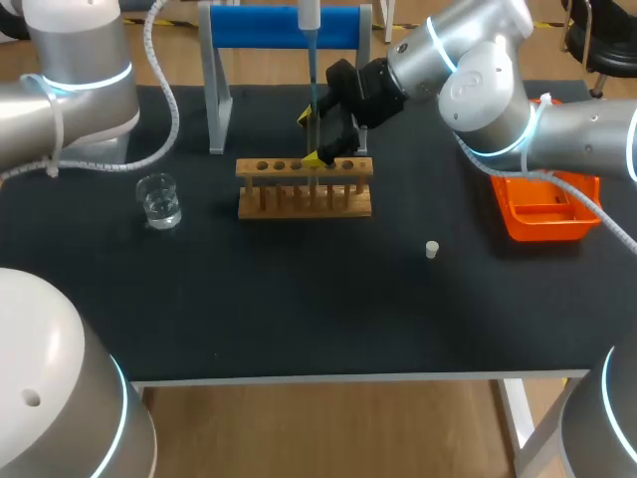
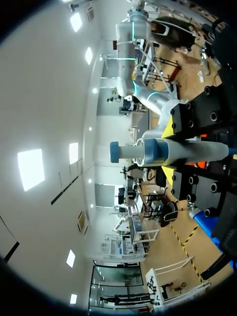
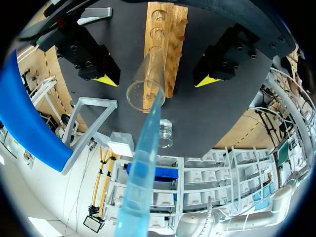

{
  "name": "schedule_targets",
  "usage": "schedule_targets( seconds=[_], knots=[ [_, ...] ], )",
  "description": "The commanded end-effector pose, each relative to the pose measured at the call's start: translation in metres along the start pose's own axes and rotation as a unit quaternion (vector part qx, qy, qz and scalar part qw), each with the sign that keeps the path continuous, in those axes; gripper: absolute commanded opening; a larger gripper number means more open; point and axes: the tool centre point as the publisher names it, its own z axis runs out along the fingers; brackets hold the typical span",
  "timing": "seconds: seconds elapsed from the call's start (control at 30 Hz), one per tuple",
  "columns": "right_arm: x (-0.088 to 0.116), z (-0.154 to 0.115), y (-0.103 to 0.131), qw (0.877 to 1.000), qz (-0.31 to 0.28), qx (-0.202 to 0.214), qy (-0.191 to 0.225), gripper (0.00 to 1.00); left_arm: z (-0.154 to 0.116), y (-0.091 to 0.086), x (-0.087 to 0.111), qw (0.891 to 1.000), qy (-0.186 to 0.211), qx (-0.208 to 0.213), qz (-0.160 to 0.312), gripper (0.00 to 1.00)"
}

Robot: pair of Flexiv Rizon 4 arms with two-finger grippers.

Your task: Invert the test tube, pick up the pipette, mount the tip to pipette, aspirate from beaker and dispense into the tube, eject the tip, return the pipette, and cap with the stopper.

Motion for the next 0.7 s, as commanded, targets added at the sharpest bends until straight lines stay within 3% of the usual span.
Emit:
schedule_targets(
  seconds=[0.03,0.7],
  knots=[
    [0.0001,-0.0006,0.0003,1.000,0.000,0.002,0.000,1.00,-0.0007,0.0018,0.0011,1.000,-0.001,0.002,0.000,0.00],
    [0.0001,-0.0006,0.0003,1.000,0.000,0.002,0.000,1.00,-0.0087,0.0046,0.0000,0.999,-0.027,-0.021,0.011,0.00]
  ],
)
